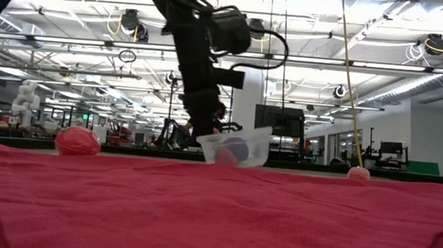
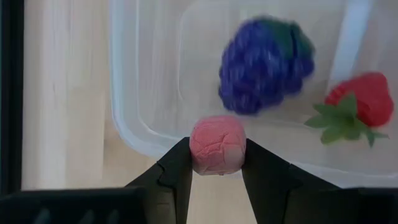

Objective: Pick and placing Produce into tupperware
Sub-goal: Put the left pink peach into the transparent bin

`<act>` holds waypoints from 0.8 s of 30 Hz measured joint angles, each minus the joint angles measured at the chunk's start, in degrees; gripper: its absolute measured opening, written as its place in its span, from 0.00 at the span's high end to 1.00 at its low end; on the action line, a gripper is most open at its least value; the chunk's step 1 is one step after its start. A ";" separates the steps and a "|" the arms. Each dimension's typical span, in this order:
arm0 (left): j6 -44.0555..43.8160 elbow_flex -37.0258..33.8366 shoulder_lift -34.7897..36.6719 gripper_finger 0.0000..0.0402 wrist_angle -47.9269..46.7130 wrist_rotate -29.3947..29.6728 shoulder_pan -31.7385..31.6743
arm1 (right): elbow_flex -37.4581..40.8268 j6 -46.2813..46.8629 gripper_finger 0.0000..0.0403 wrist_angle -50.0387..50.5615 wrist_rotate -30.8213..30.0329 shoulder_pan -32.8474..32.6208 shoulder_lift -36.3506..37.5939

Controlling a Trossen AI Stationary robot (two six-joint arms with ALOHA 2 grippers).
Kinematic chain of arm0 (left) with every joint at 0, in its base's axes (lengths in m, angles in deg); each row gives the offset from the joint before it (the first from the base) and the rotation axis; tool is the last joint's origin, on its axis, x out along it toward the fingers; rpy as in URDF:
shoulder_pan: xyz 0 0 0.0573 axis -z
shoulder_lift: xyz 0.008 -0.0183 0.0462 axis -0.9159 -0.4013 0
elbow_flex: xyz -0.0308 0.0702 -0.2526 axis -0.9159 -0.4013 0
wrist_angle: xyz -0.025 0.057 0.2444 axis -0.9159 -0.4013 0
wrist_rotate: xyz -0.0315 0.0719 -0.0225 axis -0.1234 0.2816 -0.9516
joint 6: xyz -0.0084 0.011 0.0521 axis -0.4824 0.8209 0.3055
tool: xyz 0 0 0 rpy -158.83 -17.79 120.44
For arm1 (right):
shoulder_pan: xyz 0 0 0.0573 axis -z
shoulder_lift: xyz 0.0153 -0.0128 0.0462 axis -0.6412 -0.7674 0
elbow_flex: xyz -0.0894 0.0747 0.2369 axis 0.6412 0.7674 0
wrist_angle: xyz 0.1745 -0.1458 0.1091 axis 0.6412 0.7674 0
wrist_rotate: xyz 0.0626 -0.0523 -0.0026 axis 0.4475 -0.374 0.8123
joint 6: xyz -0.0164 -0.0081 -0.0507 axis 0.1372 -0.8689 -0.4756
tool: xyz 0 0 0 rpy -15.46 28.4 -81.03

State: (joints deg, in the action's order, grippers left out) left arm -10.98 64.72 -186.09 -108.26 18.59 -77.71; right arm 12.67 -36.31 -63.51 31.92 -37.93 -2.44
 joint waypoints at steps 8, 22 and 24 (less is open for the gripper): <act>1.19 4.88 -2.81 0.69 -1.20 -0.07 0.00 | 0.00 -0.03 0.45 1.83 0.00 0.50 0.04; 2.11 4.97 -2.67 0.69 -0.23 -0.07 0.26 | 0.00 0.50 0.45 2.95 0.04 1.84 0.04; 2.19 4.97 -2.67 0.69 0.13 -0.06 0.22 | 0.00 0.60 0.45 2.96 0.04 1.84 0.04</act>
State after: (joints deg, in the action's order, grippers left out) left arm -8.79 69.69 -188.77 -108.14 18.53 -77.50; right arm 12.67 -35.70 -60.55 31.97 -36.09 -2.40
